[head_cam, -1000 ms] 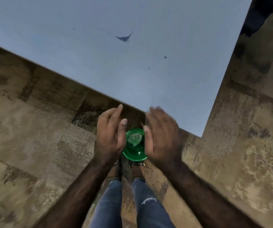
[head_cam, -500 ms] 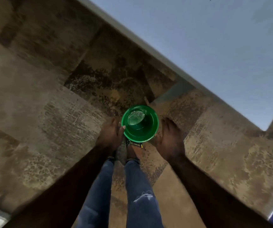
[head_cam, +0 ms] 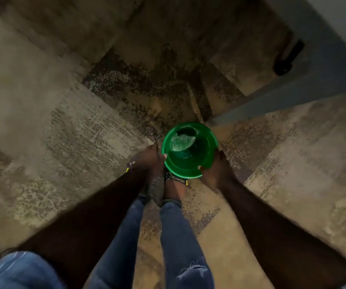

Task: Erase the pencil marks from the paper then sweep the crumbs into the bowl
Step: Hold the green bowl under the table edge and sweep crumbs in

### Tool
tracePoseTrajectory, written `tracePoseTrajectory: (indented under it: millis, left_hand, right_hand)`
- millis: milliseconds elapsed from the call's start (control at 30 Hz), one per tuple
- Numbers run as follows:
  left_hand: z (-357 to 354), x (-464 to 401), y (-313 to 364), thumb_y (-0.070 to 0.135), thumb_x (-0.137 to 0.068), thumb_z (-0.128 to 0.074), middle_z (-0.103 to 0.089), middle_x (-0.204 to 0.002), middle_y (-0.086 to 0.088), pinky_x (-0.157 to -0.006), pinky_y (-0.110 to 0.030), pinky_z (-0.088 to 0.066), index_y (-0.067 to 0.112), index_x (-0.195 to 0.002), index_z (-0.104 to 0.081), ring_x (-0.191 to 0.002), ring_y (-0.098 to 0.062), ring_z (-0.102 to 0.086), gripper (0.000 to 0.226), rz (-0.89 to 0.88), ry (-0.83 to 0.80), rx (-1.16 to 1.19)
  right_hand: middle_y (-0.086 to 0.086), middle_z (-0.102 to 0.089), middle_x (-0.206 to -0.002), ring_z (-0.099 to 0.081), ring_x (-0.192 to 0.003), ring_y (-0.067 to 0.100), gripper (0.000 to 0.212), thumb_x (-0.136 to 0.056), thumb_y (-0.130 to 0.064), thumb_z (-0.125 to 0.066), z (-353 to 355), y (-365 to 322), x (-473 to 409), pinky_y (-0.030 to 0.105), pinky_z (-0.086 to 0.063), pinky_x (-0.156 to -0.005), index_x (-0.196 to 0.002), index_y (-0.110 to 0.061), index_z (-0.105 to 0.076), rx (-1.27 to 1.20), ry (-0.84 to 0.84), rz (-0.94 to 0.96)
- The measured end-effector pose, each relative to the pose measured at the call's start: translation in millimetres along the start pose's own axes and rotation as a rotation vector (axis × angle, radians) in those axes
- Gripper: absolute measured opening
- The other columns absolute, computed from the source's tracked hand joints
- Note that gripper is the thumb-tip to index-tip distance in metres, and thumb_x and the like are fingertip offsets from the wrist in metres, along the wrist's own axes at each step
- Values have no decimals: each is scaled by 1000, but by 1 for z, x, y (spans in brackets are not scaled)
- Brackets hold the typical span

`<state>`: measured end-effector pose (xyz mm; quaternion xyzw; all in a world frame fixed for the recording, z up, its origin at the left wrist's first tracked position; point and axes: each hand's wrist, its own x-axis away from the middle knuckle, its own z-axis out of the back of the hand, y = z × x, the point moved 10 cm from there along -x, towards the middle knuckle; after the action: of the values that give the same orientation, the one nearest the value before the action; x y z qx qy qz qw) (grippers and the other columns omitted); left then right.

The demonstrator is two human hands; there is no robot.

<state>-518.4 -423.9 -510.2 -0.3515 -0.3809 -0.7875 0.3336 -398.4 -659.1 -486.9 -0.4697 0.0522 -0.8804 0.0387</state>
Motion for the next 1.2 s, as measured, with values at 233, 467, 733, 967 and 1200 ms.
tracePoseTrajectory:
  millis: [233,467,733,967,1200]
  left_hand:
    - [-20,-16,6,37,-112,-57,-68,-140,-18,-81,-30,-41,15,-160,-42,-126,-39,-66,56,-24,19,73]
    - [-28,-23,1,11,-109,-57,-68,-143,-15,-95,-25,-46,13,-155,-53,-131,-35,-65,46,30,-34,339]
    - [8,-11,-13,27,-109,-62,-74,-125,-16,-94,-38,-57,12,-145,-62,-112,-33,-72,39,56,166,352]
    - [99,62,-2,40,-108,-51,-70,-111,-7,-89,-41,-59,14,-139,-68,-100,-31,-70,43,-161,438,436]
    - [181,154,8,50,-108,-56,-78,-104,16,-75,-22,-57,49,-121,-69,-95,-4,-74,18,-219,485,668]
  right_hand:
    - [28,-41,-163,-52,-143,45,107,-95,-15,-79,-9,17,-29,45,-52,-110,-170,-8,-3,-470,22,-217]
    - [23,-60,-148,-59,-133,36,53,-102,-6,-67,-6,13,-33,43,-49,-109,-152,-4,-48,-613,-56,-207]
    - [17,-69,-137,-68,-123,35,41,-102,-21,-71,9,0,-11,55,-55,-110,-141,-13,-61,-738,-14,-177]
    - [10,-79,-118,-76,-100,26,22,-104,-11,-67,48,-44,73,22,-59,-62,-120,-26,-69,-973,33,-50]
    - [-8,-71,-130,-70,-106,-6,51,-104,-25,-71,101,-85,183,21,-61,-85,-153,-25,-56,-909,158,51]
